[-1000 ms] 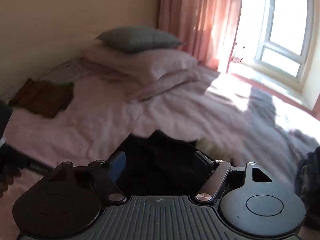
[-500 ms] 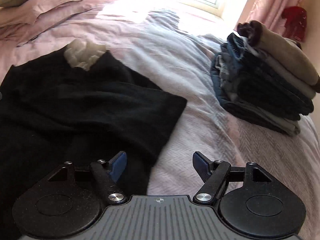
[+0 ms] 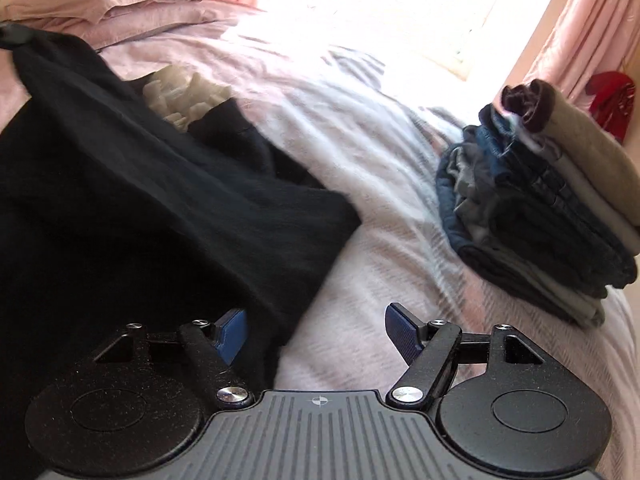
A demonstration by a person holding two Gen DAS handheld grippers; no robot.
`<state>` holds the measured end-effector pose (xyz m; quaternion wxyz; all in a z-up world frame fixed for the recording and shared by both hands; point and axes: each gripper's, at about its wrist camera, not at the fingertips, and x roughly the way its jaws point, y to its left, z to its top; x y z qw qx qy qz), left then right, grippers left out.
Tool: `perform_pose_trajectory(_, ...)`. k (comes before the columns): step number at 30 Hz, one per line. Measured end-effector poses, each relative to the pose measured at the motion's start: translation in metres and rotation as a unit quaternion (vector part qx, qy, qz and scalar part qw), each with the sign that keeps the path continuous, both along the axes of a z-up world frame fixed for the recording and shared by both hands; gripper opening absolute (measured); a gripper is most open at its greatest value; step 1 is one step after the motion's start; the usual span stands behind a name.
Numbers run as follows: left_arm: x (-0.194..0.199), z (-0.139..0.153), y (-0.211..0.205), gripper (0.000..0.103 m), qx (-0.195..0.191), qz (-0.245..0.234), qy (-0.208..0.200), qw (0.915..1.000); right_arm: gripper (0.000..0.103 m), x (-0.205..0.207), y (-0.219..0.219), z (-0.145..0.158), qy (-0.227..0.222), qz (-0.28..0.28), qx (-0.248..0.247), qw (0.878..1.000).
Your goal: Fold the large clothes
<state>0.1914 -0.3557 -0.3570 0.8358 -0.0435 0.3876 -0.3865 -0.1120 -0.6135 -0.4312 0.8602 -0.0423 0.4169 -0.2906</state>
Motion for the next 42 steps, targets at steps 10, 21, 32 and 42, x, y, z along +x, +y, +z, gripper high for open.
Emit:
perform_pose_trajectory(10,-0.018,-0.089,0.019,0.003,0.089,0.028,0.029,0.9952,0.07,0.011,-0.004,-0.015,0.063,-0.017,0.012,0.998)
perform_pose_trajectory(21,-0.019,-0.066,0.024,0.031,0.159,-0.03,-0.034,0.9862,0.07,0.006,0.003,0.008,0.121,0.032,0.02,0.992)
perform_pose_trajectory(32,-0.001,-0.06,0.011,0.025,0.124,-0.048,-0.055,0.9896,0.06,0.051,-0.021,0.007,-0.046,0.046,0.176,0.982)
perform_pose_trajectory(42,0.017,-0.059,0.031,0.022,0.139,-0.044,-0.026,0.9889,0.057,-0.015,-0.06,0.026,-0.06,-0.101,0.159,0.98)
